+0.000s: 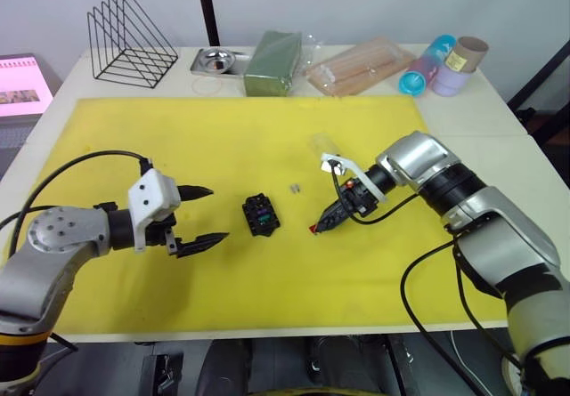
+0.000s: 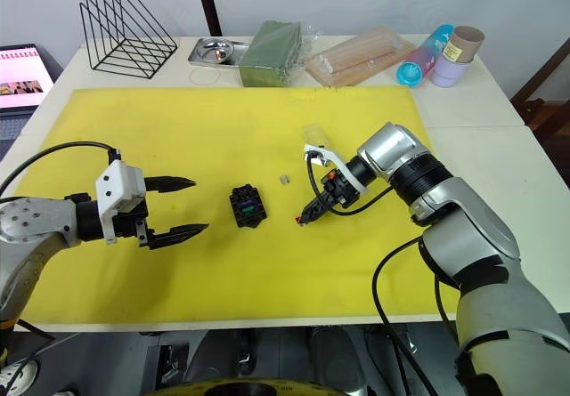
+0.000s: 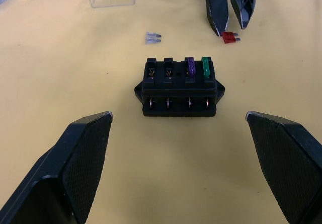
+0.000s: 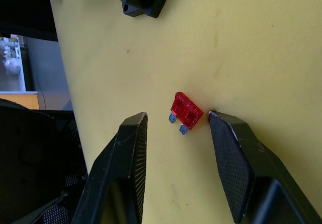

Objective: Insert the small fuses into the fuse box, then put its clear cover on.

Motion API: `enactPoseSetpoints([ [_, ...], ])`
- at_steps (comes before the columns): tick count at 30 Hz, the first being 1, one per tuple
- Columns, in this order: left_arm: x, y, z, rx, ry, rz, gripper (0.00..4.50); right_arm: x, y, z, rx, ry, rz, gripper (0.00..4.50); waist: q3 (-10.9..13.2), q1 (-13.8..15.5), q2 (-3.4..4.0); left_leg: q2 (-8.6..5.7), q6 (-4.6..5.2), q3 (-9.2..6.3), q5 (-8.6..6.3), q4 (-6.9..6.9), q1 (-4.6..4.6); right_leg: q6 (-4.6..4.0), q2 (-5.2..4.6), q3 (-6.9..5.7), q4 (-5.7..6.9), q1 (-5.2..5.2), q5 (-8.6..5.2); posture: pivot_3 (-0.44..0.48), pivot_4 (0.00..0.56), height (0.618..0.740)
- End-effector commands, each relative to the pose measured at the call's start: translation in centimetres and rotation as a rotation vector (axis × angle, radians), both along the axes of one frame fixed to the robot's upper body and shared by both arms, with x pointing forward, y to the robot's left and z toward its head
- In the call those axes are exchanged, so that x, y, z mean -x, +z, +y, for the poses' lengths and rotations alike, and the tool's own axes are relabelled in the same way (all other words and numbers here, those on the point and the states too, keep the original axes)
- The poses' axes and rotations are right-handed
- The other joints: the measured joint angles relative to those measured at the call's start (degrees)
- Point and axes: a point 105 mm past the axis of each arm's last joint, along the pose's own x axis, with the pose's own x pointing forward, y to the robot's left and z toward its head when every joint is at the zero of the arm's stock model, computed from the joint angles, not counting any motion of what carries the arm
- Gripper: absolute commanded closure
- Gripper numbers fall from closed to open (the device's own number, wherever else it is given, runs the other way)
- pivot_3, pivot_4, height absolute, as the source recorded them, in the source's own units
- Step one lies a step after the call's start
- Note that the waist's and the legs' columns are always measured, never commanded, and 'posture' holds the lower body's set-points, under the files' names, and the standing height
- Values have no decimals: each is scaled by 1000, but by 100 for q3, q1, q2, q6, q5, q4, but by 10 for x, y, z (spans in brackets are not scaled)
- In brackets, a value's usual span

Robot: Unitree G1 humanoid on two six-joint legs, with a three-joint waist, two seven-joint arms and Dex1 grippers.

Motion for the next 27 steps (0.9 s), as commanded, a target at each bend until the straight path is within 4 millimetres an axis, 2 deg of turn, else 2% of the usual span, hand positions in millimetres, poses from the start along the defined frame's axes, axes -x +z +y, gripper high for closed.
enactPoseSetpoints([
  [1, 1, 6, -2, -2, -12, -35, 0, 0, 3, 2, 1, 1, 2, 2461, 0, 0, 0, 0, 0, 0, 0, 0, 0, 0, 0, 0, 0, 0, 0, 0, 150, 740],
  [5, 0, 6, -2, -2, -10, -36, 0, -3, 4, 3, -2, -12, 3, 2461, 0, -1, 0, 0, 0, 0, 0, 0, 0, 0, 0, 0, 0, 0, 0, 0, 150, 740],
  [6, 0, 6, -2, -2, -10, -36, 0, -4, 4, 4, -2, -16, 3, 2850, 0, -1, 0, 0, 0, 0, 0, 0, 0, 0, 0, 0, 0, 0, 0, 0, 150, 740],
  [8, 0, 6, -2, -2, -9, -37, 0, -6, 3, 4, -1, -23, 2, 3345, 0, -2, 0, 0, 0, 0, 0, 0, 0, 0, 0, 0, 0, 0, 0, 0, 150, 740],
  [27, 1, 5, -4, 5, -6, -40, 0, -14, 3, 4, 14, -58, 0, 3345, 0, -6, 0, 0, 0, 0, 0, 17, 0, 0, 1, 0, 16, 0, 0, 0, 150, 740],
])
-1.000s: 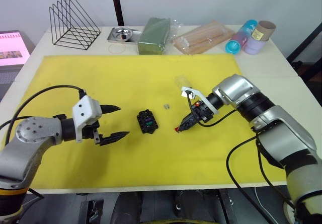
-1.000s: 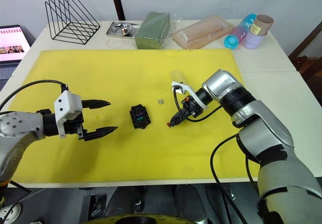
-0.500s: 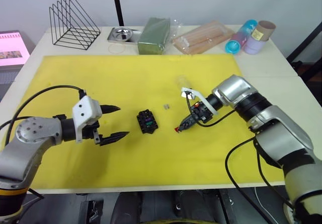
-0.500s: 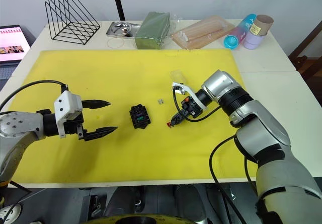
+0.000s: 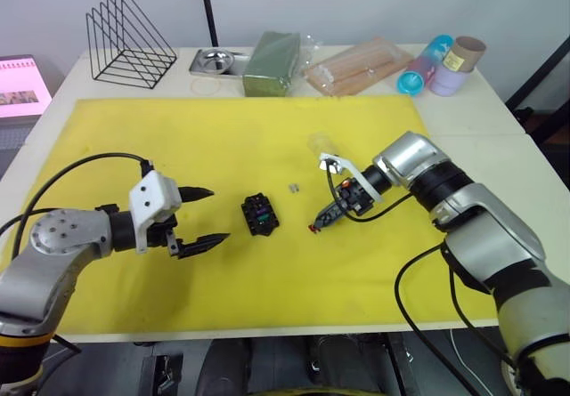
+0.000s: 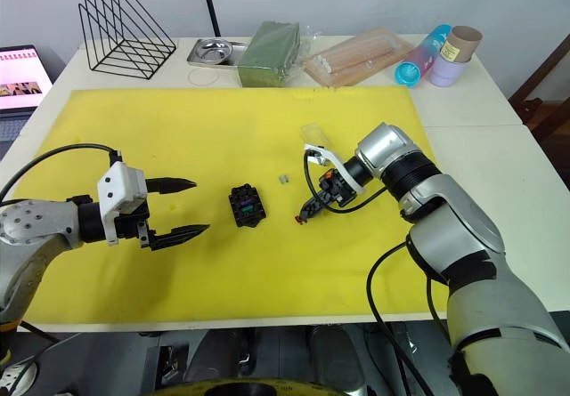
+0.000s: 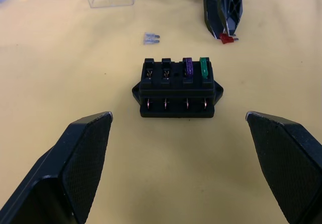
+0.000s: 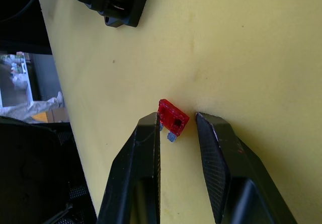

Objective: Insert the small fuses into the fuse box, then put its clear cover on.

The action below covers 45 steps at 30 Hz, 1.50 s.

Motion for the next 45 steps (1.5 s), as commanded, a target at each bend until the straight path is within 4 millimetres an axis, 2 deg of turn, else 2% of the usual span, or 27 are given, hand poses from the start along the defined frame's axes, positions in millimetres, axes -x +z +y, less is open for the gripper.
enactPoseSetpoints([
  [1, 0, 7, -3, -5, -13, -43, 0, -5, 10, 3, -2, 7, -40, 3345, 0, -1, 0, 0, 0, 0, 0, 1, 0, 0, 0, 0, 2, 0, 0, 0, 150, 740],
  [4, 0, 8, -3, -5, -11, -44, 0, -6, 9, 3, -2, 7, -39, 3345, 0, -1, 0, 0, 0, 0, 0, 5, 0, 0, 0, 0, 5, 0, 0, 0, 150, 740],
  [7, 0, 8, -3, -5, -11, -45, 0, -6, 9, 3, -1, 7, -40, 3900, 0, -1, 0, 0, 0, 0, 0, 8, 0, 0, 0, 0, 10, 0, 0, 0, 150, 740],
  [8, 0, 8, -3, -5, -11, -45, 0, -6, 9, 3, 0, 7, -41, 4274, 0, -1, 0, 0, 0, 0, 0, 9, 0, 0, 0, 0, 12, 0, 0, 0, 150, 740],
  [9, 0, 8, -3, -6, -10, -45, 0, -6, 9, 2, 0, 7, -41, 4464, 0, -1, 0, 0, 0, 0, 0, 9, 0, 0, 0, 0, 13, 0, 0, 0, 150, 740],
  [16, -1, 8, 3, -13, -2, -45, 0, -5, 18, 0, -15, 17, -64, 4464, 0, 6, 0, 0, 0, -1, 0, 15, 0, 0, -1, 0, 20, 0, 0, 0, 150, 740],
  [21, -2, 9, 7, -16, 6, -48, 0, -3, 47, 5, -101, 45, -131, 4464, 1, 5, 2, 0, 0, -1, 0, 16, 0, -1, -1, 0, 22, -1, -1, 0, 150, 740],
  [25, -3, 8, 11, -12, 23, -44, 0, 2, 80, 21, -257, 106, -260, 4464, 1, -2, 2, 0, 0, -2, 0, 15, -1, -1, 0, 0, 22, -3, -1, 0, 150, 740],
  [30, -6, 6, 15, -12, 35, -38, 0, 5, 99, 46, -430, 135, -472, 4464, -1, 1, -1, 2, 0, -3, 0, 15, -1, -1, 1, -1, 24, -3, -1, 0, 150, 740],
  [33, -9, 6, 15, -10, 37, -37, 0, 5, 100, 59, -523, 138, -604, 4464, -1, 6, -1, 1, 0, -3, 0, 16, -2, -1, 1, -1, 26, -2, -1, 0, 150, 740],
  [38, -10, 5, 17, -7, 36, -32, 0, 3, 102, 69, -661, 101, -757, 4464, -1, 23, -1, -1, 0, -2, 0, 19, -4, 0, -3, -1, 26, -2, -1, 0, 150, 740],
  [45, -11, 4, 15, -6, 29, -25, 0, 10, 84, 76, -671, 223, -725, 4464, 0, 1, -1, 1, 0, -3, 0, 20, -3, 0, 0, -1, 27, -2, -1, 0, 150, 740],
])
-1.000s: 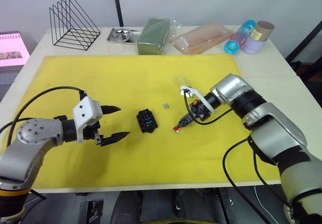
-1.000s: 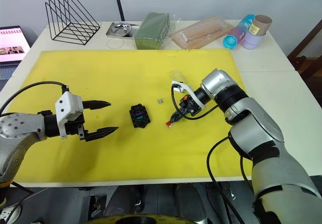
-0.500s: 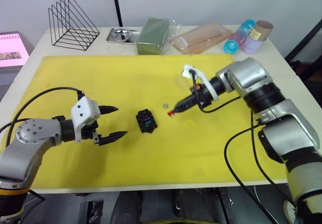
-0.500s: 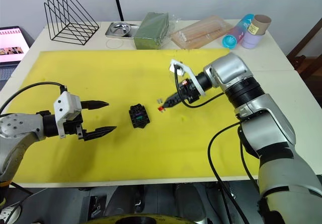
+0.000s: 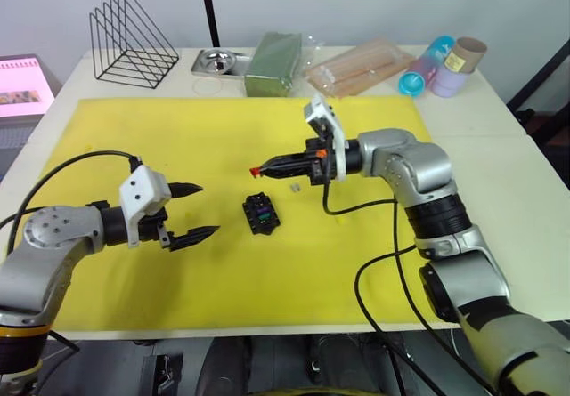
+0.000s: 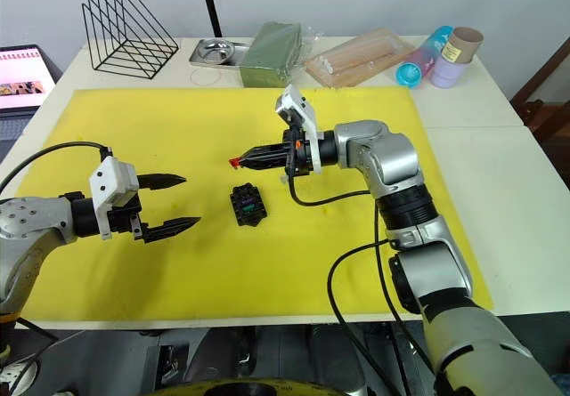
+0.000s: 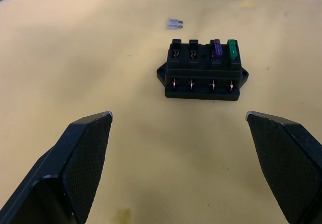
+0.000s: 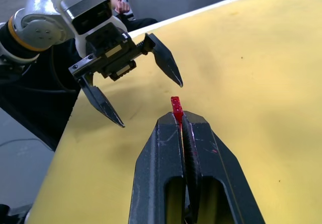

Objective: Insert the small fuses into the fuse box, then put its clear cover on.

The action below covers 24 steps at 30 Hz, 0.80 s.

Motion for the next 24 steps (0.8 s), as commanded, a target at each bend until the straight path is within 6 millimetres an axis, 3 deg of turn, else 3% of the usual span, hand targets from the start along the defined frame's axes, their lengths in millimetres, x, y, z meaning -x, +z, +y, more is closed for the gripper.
enactPoseSetpoints([
  [1, 1, 7, -4, -7, -23, -36, 0, 7, 2, 6, 3, 99, -15, 4464, 0, -2, 0, 0, 0, 0, 0, 0, 0, 0, 1, 0, 0, 0, 0, 0, 150, 740],
  [8, 1, 6, -6, -3, -25, -32, 0, 1, -21, 9, 71, 161, -40, 4464, 0, -1, 0, 0, 0, 1, 0, 0, 0, 0, 0, 0, 0, 0, 0, 0, 150, 740],
  [24, 1, 6, -7, 8, -13, -27, 0, -18, -36, 20, 101, 199, -118, 4464, 1, 2, 1, 1, 0, 2, 0, -1, 2, 0, -1, 0, 1, 0, 0, 0, 150, 740],
])
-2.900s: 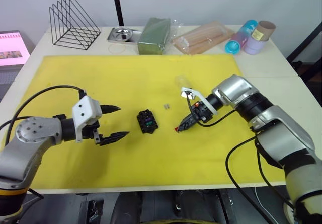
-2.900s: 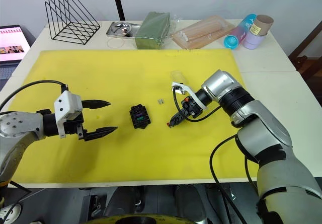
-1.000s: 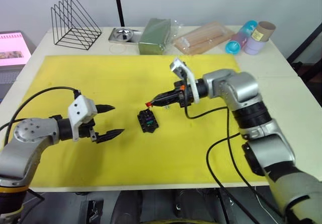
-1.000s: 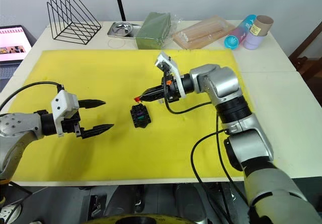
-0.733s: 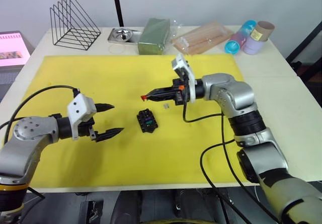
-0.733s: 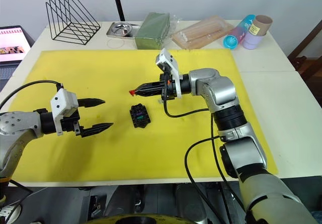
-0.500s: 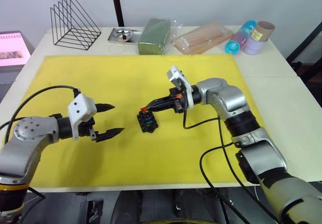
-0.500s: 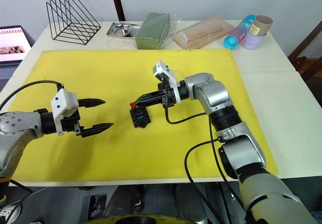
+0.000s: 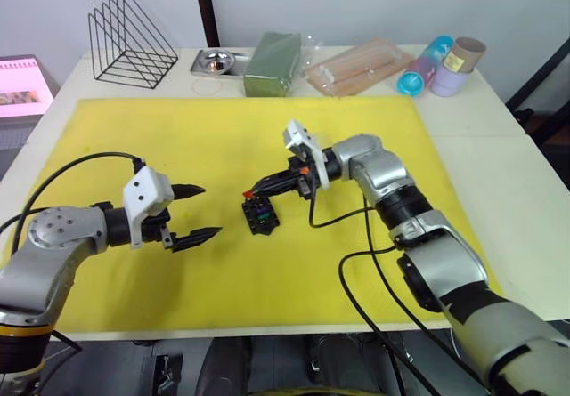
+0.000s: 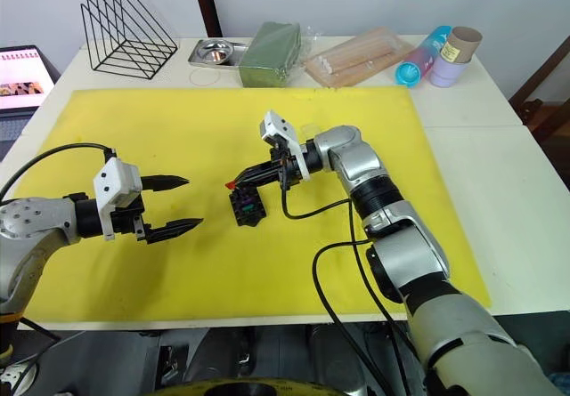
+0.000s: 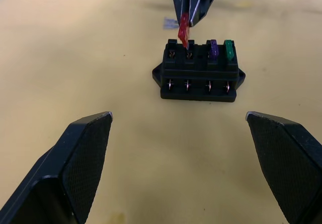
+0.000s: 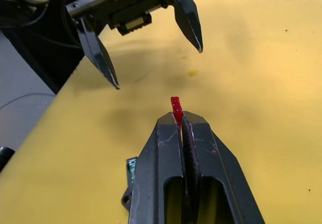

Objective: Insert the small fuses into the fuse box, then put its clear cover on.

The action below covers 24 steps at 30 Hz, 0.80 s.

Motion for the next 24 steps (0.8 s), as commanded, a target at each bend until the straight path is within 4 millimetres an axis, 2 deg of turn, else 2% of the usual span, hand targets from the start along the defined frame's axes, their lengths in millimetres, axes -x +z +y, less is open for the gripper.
enactPoseSetpoints([
  [1, 2, 8, -3, 3, -11, -34, 0, -2, 8, 2, -1, 31, -62, 4464, 0, -3, 0, 0, 0, 0, 0, 0, 0, 0, 0, 0, 0, 0, 0, 0, 150, 740],
  [12, 0, 9, 0, 1, -1, -29, 0, -9, 3, -4, 23, 18, -87, 4464, 0, -9, 0, 0, 0, 0, 0, 0, 2, 0, 0, 0, 1, 0, 0, 0, 150, 740],
  [24, -2, 10, 4, 2, 9, -35, 0, -8, 13, -5, 48, 78, -125, 4464, 1, -9, 1, 0, 0, 0, 0, 0, 2, 0, 0, 0, 2, 0, 0, 0, 150, 740],
])
